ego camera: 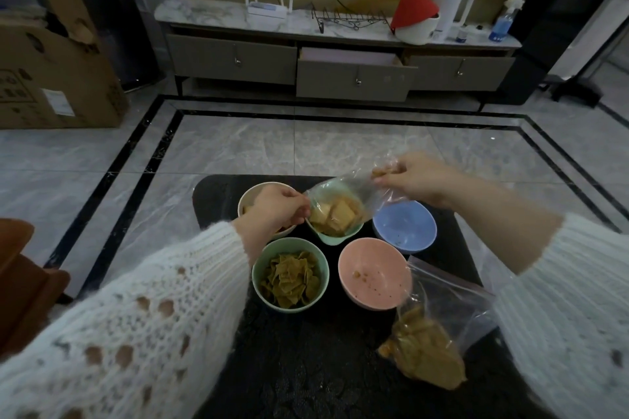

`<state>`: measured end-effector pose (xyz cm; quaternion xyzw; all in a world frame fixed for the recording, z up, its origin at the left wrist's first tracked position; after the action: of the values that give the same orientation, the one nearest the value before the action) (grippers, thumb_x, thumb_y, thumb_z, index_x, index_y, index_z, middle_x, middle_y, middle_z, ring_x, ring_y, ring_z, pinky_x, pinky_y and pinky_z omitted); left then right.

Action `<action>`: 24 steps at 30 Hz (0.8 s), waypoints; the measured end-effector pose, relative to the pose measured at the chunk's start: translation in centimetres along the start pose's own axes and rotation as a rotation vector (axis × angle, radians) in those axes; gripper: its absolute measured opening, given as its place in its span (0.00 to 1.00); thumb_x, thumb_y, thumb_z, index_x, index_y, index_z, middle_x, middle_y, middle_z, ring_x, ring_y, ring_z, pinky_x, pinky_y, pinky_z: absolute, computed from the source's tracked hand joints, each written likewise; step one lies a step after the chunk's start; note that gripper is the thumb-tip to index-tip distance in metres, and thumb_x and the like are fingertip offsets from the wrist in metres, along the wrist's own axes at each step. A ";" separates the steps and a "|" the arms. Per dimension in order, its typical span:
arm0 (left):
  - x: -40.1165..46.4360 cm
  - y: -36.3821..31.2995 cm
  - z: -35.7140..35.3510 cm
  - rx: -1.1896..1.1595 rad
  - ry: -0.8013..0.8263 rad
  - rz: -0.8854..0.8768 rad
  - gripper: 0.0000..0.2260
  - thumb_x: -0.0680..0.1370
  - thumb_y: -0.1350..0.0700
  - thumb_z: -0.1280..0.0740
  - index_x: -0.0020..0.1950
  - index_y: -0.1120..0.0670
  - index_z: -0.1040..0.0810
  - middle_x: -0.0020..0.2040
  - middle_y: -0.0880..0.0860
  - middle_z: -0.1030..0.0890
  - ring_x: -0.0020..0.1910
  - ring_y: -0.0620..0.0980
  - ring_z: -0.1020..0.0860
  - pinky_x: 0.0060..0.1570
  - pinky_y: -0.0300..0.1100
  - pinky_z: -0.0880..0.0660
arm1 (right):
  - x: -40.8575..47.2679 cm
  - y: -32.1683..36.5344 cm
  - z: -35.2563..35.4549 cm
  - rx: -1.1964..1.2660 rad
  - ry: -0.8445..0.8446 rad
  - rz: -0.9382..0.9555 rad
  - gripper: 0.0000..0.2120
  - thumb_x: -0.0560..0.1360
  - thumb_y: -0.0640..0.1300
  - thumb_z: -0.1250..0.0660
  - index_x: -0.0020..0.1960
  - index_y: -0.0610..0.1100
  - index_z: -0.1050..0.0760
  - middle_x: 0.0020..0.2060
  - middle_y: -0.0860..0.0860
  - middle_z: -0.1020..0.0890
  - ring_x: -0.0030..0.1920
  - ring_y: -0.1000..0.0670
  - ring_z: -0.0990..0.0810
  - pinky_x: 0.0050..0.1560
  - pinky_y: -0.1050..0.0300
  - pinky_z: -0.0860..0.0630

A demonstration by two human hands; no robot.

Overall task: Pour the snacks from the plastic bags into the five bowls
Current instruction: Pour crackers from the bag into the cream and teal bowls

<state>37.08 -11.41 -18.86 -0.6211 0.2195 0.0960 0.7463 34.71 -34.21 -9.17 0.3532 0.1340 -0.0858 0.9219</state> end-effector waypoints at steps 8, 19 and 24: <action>-0.9 -1.4 1.1 0.150 -0.125 -0.135 0.09 0.75 0.57 0.30 0.36 0.55 0.18 0.29 0.51 0.19 0.31 0.53 0.22 0.37 0.45 0.23 | -0.5 2.0 2.8 -0.075 -0.067 0.060 0.14 0.76 0.49 0.27 0.52 0.38 0.17 0.45 0.40 0.14 0.47 0.39 0.14 0.46 0.46 0.20; -0.9 -1.4 0.2 0.122 -0.086 -0.108 0.08 0.76 0.57 0.30 0.38 0.58 0.18 0.33 0.55 0.18 0.31 0.50 0.23 0.34 0.43 0.24 | -1.3 3.4 3.7 -0.096 -0.093 0.088 0.11 0.76 0.49 0.28 0.54 0.44 0.14 0.48 0.46 0.12 0.52 0.45 0.15 0.57 0.47 0.20; -0.7 -0.7 0.4 0.063 -0.079 -0.095 0.09 0.76 0.55 0.30 0.37 0.56 0.19 0.35 0.55 0.17 0.36 0.54 0.22 0.39 0.46 0.25 | -1.8 2.8 3.6 -0.111 -0.109 0.074 0.11 0.76 0.47 0.27 0.56 0.43 0.15 0.51 0.43 0.13 0.54 0.40 0.16 0.59 0.43 0.21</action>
<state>36.88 -11.08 -17.88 -0.6026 0.1631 0.0780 0.7773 34.43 -34.45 -4.29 0.3011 0.0749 -0.0634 0.9485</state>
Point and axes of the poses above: each hand's wrist, its own x-axis towards the middle knuckle, its own z-axis out of the back of the hand, y = z × x, the point moved 10 cm from there along x, towards the middle knuckle
